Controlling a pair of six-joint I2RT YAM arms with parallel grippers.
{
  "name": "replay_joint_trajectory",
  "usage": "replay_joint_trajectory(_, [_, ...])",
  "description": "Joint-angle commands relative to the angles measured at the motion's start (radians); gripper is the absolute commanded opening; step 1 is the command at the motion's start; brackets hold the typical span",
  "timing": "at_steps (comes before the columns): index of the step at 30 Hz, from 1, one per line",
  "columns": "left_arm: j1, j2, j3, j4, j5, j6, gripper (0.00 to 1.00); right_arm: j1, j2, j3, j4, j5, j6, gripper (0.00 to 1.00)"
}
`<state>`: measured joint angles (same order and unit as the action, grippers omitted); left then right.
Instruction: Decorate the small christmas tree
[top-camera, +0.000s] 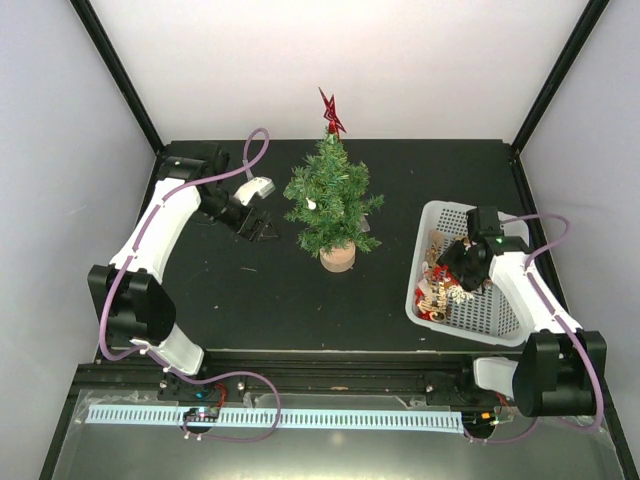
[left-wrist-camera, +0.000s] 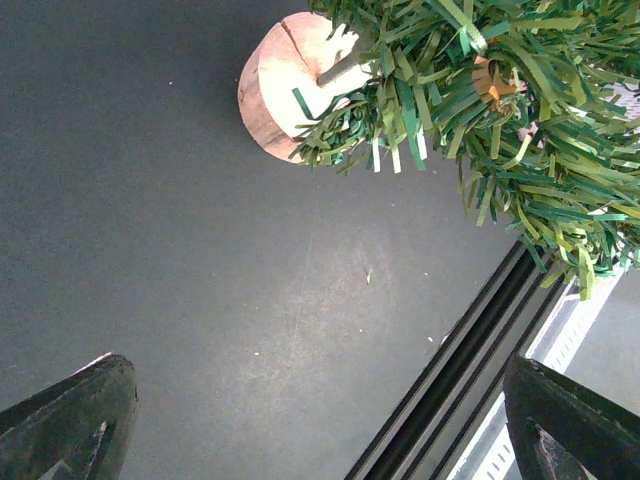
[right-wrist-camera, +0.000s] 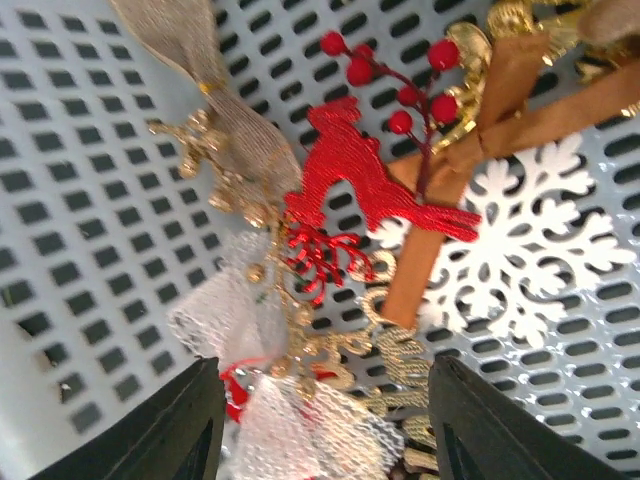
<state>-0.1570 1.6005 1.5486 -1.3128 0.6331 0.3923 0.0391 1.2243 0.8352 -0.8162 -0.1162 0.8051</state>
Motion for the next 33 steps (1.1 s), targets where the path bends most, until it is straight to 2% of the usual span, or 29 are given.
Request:
replay_joint_trajectory(1, [0.000,-0.006,0.001,-0.017,0.035,0.013,0.99,-0.004,-0.042,-0.044,-0.061,0.005,-0.025,0.56])
replay_joint_trajectory(6, [0.001,0.008,0.009,-0.021,0.054,0.014,0.99,-0.009,-0.139,-0.128,-0.040,-0.035,-0.036,0.56])
replay_joint_trajectory(18, [0.000,-0.001,0.009,-0.022,0.049,0.011,0.99,-0.015,-0.164,-0.303,0.071,-0.125,-0.047,0.53])
replay_joint_trajectory(25, [0.000,-0.010,-0.003,-0.018,0.044,0.008,0.99,-0.016,-0.246,-0.309,0.091,-0.127,-0.039,0.46])
replay_joint_trajectory(33, [-0.002,-0.025,-0.033,-0.009,0.043,0.006,0.99,-0.017,-0.255,-0.297,0.091,-0.124,-0.050,0.40])
